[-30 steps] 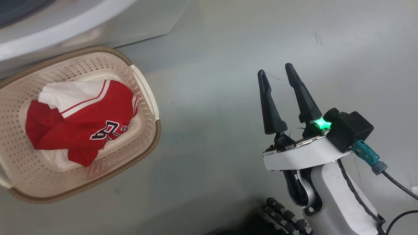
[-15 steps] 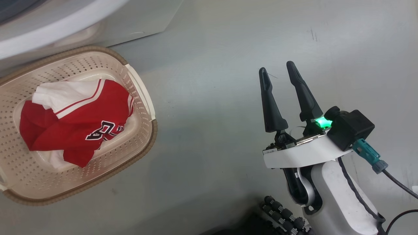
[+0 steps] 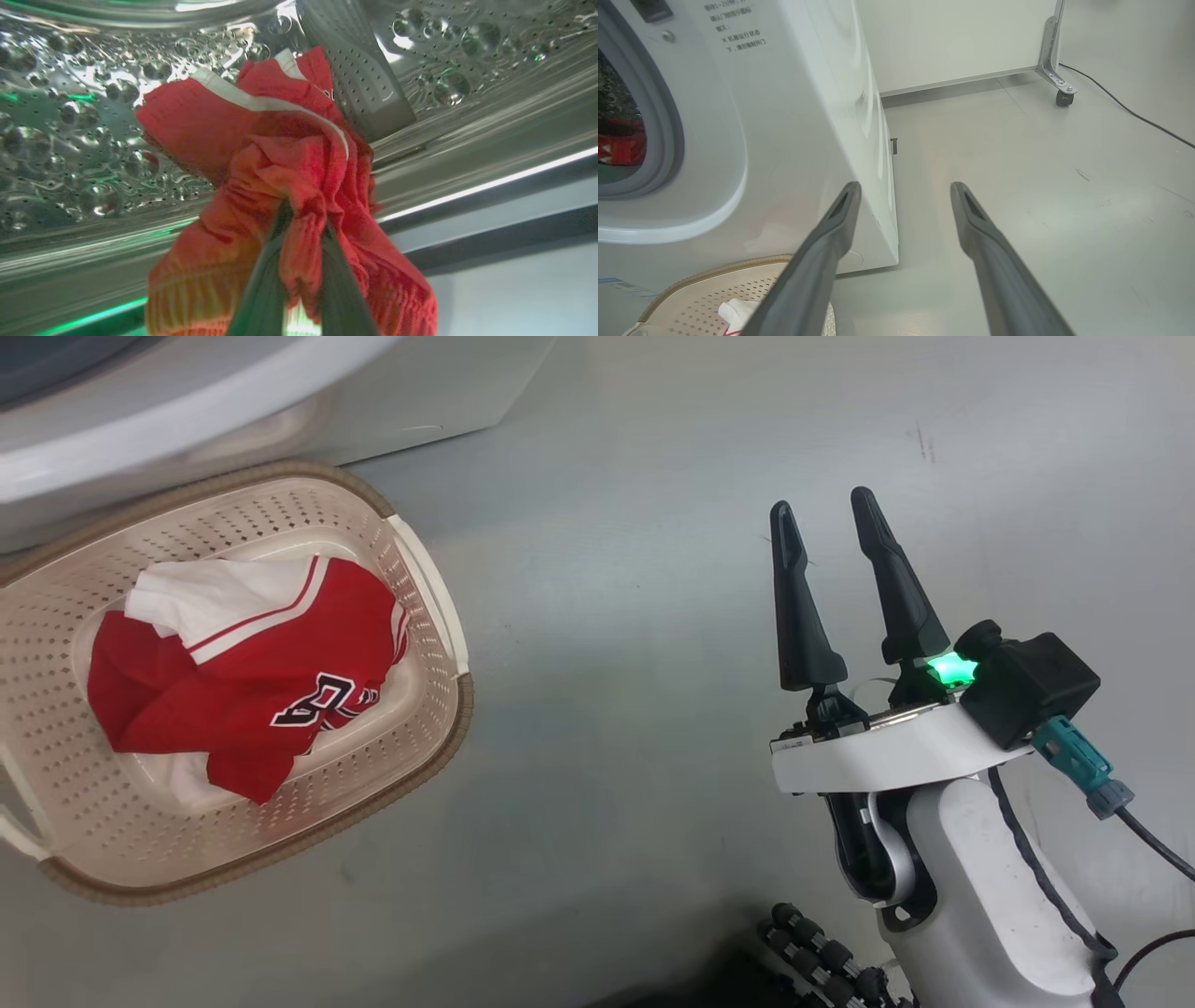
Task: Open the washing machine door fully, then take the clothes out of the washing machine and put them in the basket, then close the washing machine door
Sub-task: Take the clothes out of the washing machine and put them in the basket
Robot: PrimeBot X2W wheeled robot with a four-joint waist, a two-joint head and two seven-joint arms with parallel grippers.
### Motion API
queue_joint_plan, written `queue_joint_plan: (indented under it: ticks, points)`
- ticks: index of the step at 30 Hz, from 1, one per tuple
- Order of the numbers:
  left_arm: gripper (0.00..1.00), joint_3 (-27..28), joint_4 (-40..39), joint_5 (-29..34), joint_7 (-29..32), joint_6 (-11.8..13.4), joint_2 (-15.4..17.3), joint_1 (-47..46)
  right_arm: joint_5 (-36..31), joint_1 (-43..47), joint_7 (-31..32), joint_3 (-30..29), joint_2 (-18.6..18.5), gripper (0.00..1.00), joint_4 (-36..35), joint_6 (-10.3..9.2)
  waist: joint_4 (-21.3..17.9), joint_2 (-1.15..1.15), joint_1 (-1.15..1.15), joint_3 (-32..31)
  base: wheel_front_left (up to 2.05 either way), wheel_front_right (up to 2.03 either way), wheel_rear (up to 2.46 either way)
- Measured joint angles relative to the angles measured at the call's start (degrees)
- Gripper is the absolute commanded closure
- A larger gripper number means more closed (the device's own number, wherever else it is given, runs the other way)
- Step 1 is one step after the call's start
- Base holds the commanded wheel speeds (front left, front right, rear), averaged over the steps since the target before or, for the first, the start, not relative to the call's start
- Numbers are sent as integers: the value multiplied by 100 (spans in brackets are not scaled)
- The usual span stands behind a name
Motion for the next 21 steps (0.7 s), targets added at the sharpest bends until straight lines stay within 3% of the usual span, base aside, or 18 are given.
queue_joint_plan:
  ticks: [11, 21]
  points:
    - [100, -108, -272, -69, -813, -70, -442, -27, -280, -1, 0, -221, 0, 0, 79, 0, 320, 0, 0, -107, 0, 0, 0]
    - [100, 22, -581, -255, -2028, -22, -1072, 240, -625, 3, 0, -382, -3, 0, 240, -1, 722, 0, 0, -321, 0, 0, 0]
